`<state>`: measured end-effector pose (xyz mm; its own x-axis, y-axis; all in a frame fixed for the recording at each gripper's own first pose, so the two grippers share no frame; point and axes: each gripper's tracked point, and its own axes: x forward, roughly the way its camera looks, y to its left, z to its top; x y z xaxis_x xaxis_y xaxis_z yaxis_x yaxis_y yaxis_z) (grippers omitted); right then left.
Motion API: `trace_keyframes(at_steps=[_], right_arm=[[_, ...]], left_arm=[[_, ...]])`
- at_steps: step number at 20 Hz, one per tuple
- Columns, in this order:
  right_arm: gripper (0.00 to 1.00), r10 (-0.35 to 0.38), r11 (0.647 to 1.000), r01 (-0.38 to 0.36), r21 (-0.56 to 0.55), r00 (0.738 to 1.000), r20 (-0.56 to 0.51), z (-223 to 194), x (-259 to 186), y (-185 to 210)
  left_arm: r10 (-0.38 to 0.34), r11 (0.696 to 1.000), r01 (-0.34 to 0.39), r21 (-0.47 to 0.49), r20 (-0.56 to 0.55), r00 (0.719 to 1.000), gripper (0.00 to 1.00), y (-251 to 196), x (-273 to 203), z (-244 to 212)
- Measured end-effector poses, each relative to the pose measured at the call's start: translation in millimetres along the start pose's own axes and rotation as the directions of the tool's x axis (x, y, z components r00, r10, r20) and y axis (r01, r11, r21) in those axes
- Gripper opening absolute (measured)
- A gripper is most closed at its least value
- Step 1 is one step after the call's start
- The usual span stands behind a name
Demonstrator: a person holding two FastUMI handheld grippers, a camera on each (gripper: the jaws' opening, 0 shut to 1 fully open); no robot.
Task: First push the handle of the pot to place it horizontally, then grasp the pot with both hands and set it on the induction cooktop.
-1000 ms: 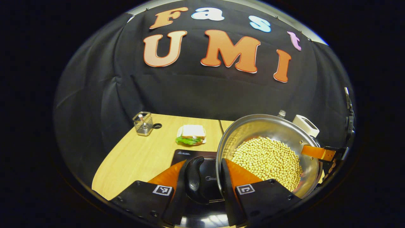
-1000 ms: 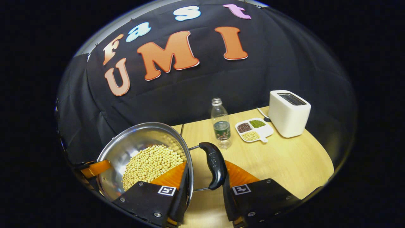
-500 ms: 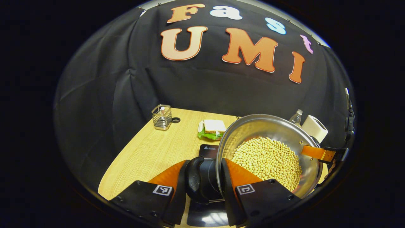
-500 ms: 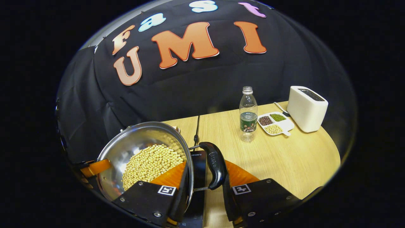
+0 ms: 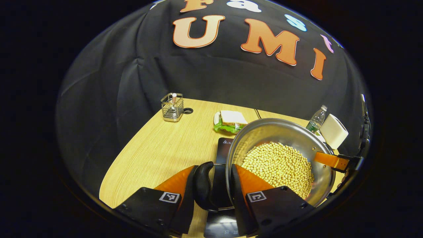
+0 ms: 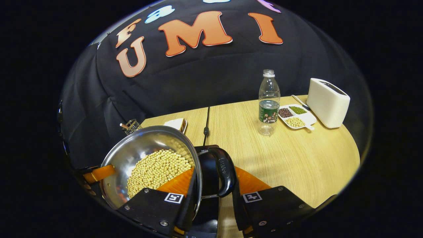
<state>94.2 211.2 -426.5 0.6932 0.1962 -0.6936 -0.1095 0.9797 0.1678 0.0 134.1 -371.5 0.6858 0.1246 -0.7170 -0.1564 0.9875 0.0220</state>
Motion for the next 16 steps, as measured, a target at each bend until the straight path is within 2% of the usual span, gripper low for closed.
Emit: trace_keyframes(at_steps=[2, 3, 5, 8, 13, 15, 16], right_arm=[[0.50, -0.003, 1.000, 0.002, -0.001, 1.000, -0.014, -5.1, 5.9, 0.4], [0.50, -0.005, 1.000, 0.005, -0.001, 1.000, -0.022, -8.4, 8.2, 0.2], [0.51, -0.008, 1.000, 0.008, 0.002, 0.999, -0.032, -10.6, 12.0, 0.7], [0.51, -0.012, 1.000, 0.012, 0.001, 0.999, -0.042, -15.8, 15.3, -2.9], [0.51, -0.010, 1.000, 0.010, 0.000, 0.999, -0.042, -17.8, 12.7, -3.7], [0.51, -0.011, 1.000, 0.011, -0.002, 0.999, -0.040, -18.5, 12.6, -3.7], [0.51, -0.011, 1.000, 0.011, -0.002, 0.999, -0.039, -18.1, 12.1, -4.7]], left_arm=[[-0.001, 1.000, 0.001, -0.001, -0.015, 1.000, 0.60, 0.1, 8.2, -4.8], [-0.003, 1.000, 0.003, -0.003, -0.025, 1.000, 0.56, -0.4, 10.9, -7.5], [-0.008, 1.000, 0.008, -0.011, -0.042, 0.999, 0.60, -2.0, 14.3, -12.9], [-0.010, 1.000, 0.010, -0.009, -0.051, 0.999, 0.56, -3.0, 15.5, -17.7], [-0.013, 1.000, 0.012, -0.004, -0.045, 0.999, 0.56, -1.4, 14.6, -17.8], [-0.016, 1.000, 0.016, -0.006, -0.043, 0.999, 0.60, -1.0, 13.5, -18.0], [-0.017, 1.000, 0.017, -0.005, -0.043, 0.999, 0.55, -0.9, 13.8, -17.8]])
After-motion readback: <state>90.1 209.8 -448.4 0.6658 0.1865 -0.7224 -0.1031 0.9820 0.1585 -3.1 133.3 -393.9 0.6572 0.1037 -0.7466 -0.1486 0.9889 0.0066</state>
